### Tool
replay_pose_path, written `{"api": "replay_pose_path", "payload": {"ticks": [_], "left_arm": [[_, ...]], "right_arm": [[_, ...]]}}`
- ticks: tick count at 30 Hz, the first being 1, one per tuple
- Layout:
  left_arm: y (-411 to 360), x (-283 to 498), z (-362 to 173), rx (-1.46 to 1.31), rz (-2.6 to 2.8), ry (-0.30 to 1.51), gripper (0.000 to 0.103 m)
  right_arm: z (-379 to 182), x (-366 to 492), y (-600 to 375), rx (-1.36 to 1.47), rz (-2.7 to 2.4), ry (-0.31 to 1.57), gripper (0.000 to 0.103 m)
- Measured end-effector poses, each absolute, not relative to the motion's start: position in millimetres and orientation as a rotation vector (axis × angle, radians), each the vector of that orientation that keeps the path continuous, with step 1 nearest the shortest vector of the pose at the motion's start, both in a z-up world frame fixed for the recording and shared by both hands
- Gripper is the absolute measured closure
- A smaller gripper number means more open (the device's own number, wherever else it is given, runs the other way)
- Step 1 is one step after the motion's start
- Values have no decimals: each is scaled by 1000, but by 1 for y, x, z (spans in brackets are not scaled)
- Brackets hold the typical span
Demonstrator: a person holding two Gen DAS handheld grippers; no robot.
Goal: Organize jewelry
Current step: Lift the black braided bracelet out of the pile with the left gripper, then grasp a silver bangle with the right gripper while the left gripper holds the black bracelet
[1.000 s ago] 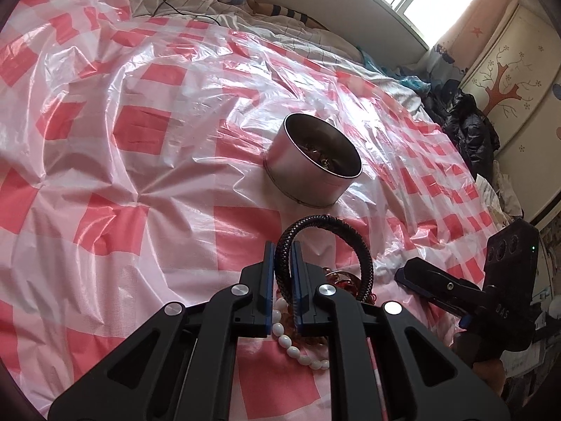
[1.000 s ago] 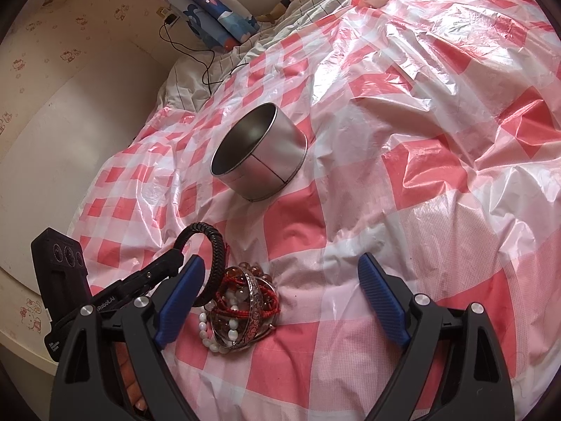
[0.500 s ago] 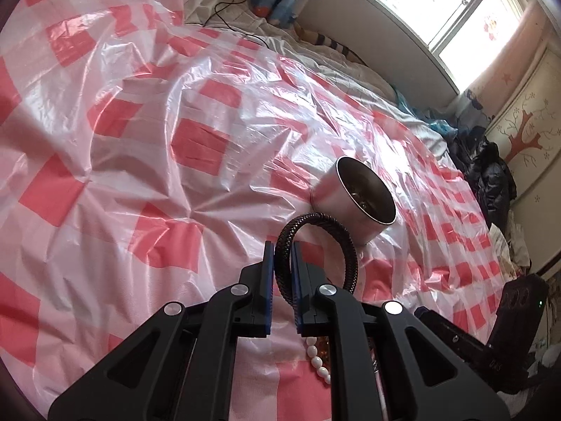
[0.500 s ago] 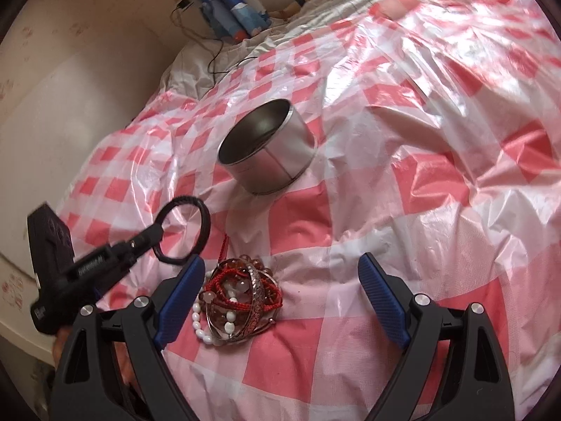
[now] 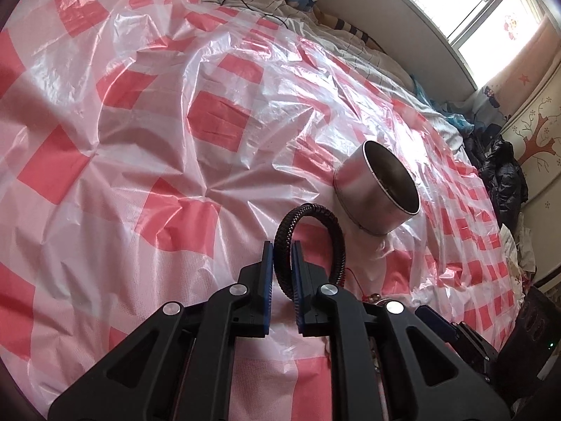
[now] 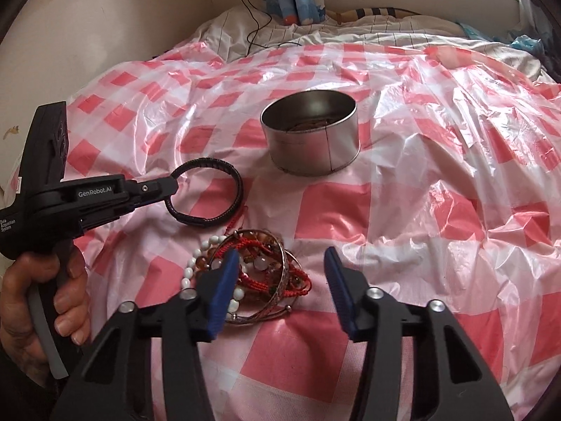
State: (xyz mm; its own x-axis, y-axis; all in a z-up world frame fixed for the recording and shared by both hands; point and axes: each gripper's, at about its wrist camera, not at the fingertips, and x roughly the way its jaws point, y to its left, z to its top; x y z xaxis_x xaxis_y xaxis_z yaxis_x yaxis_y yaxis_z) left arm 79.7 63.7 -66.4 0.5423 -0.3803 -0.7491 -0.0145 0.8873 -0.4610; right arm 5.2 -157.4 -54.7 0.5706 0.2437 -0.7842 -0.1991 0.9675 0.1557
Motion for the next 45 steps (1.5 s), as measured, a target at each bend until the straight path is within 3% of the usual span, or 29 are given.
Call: {"api": "replay_pose_path", "payload": {"ticks": [7, 10, 19, 23, 28, 32, 45], "left_arm": [[62, 85, -84, -463, -203, 1049, 90], [61, 85, -85, -466, -209, 1049, 87], [57, 86, -87, -464, -213, 1055, 83], [53, 87, -88, -456, -223, 1058, 76], [48, 87, -88, -422, -223, 1060, 74], [42, 86, -84, -393, -244, 1045, 93], [45, 82, -65, -388, -279, 973, 95]], "right_arm": [[-63, 8, -149, -8, 239, 948, 92], [-58, 5, -149, -3, 246, 919, 99], [-45, 8, -178, 263, 333, 883, 99], [-41, 8, -182, 287, 327, 873, 99], [-43, 9, -187, 318, 322, 874, 99], [-44, 9, -190, 340, 328, 876, 99], [-53, 13, -211, 506, 347, 866, 98]]}}
